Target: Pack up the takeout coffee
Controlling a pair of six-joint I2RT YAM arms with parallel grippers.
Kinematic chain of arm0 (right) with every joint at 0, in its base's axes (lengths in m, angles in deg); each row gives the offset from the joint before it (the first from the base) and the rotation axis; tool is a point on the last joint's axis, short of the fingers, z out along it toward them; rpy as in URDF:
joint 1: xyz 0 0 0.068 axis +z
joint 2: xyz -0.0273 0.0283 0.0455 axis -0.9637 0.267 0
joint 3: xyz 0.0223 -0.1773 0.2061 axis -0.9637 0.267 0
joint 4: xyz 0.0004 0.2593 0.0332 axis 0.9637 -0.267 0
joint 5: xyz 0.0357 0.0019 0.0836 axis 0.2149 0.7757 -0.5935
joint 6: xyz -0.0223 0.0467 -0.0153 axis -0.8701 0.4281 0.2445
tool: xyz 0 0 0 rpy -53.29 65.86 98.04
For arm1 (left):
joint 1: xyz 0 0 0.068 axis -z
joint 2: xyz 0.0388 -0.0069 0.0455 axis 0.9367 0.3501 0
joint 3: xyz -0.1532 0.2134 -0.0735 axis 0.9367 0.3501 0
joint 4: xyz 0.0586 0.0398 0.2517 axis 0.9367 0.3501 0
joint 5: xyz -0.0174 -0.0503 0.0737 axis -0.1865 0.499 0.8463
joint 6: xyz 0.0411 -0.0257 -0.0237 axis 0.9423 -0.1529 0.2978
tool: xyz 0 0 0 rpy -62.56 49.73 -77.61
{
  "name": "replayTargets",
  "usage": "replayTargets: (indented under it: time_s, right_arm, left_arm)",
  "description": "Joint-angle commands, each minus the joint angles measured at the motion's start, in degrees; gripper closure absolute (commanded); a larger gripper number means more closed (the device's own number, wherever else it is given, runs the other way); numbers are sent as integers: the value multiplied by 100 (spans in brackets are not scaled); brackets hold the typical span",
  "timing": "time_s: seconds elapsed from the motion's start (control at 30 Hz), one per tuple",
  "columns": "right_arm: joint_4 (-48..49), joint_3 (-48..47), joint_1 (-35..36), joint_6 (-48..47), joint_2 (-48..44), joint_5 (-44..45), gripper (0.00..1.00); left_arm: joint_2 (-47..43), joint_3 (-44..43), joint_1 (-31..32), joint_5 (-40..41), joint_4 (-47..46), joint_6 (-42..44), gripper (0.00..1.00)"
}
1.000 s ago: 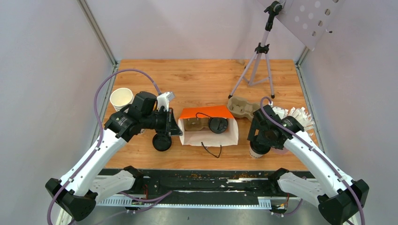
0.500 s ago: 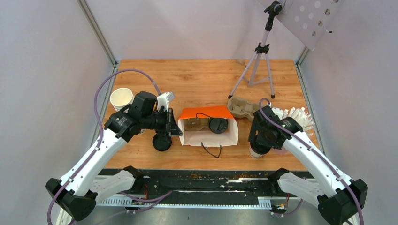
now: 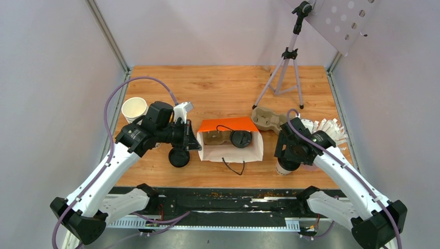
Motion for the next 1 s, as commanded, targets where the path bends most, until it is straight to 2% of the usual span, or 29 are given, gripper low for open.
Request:
replayTargets:
  time_s: [0.0,0.3,0.6,0.97]
  right_arm:
    - [268,87,-48,-124,-42,-142,12]
    - [75,-397,-40,-298,21,-214,12]
    - [94,-395,-42,-374,-42,-192,8]
    - [623,6,-48,-696,-472,-26,10]
  left_arm:
    - [-85,-233,5,-25,-54,121,93]
    - [-91,-215,5,-23,-86,109,93]
    - [-72,-230,3,-23,-62,128,93]
    - [-62,-215,5,-22,-73,116,93]
